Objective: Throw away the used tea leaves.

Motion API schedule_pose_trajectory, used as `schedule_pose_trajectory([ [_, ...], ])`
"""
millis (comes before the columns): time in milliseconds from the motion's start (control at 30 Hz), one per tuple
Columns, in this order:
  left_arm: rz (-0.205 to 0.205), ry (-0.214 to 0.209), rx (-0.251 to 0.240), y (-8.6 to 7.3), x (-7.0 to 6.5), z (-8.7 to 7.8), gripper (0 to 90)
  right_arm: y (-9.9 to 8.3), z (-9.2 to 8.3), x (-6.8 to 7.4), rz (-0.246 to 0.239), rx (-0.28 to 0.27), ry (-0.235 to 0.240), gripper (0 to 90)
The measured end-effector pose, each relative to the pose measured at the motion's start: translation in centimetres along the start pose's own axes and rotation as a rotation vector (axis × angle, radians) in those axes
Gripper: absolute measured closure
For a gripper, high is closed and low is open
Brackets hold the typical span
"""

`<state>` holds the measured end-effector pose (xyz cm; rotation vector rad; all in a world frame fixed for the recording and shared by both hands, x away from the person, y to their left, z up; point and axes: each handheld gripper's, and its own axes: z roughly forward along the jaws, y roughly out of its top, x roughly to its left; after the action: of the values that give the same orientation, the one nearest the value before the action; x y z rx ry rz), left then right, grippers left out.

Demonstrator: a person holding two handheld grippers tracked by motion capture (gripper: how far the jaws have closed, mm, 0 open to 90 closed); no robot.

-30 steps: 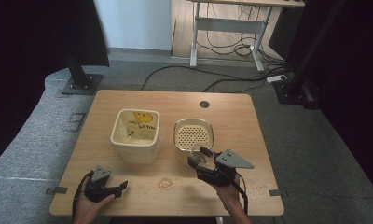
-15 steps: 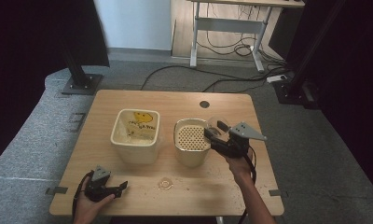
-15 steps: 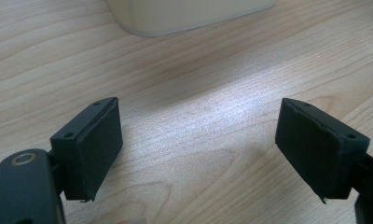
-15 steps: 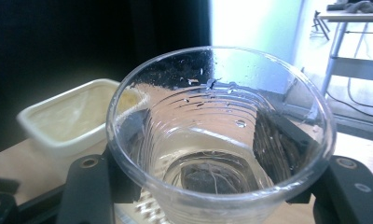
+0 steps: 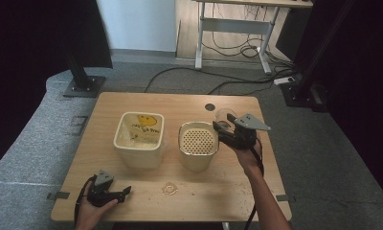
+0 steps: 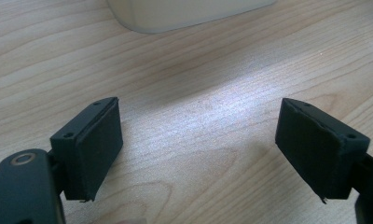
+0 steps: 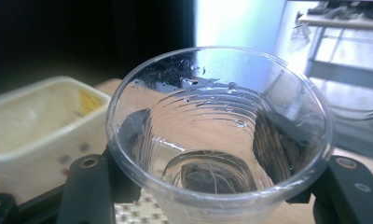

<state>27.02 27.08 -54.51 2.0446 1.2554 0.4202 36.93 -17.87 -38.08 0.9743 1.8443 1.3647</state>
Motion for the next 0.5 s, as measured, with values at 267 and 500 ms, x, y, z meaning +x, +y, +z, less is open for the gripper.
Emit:
schedule_pose_trajectory([
  [267, 0.005, -0.001, 0.003, 0.0, 0.0, 0.0, 14.8, 0.8, 0.5, 0.3, -0.158, 0.033, -0.052, 37.8],
  [500, 0.001, 0.002, -0.001, 0.0, 0.0, 0.0, 14.8, 1.5, 1.6, 1.3, -0.396, 0.072, -0.129, 37.8],
])
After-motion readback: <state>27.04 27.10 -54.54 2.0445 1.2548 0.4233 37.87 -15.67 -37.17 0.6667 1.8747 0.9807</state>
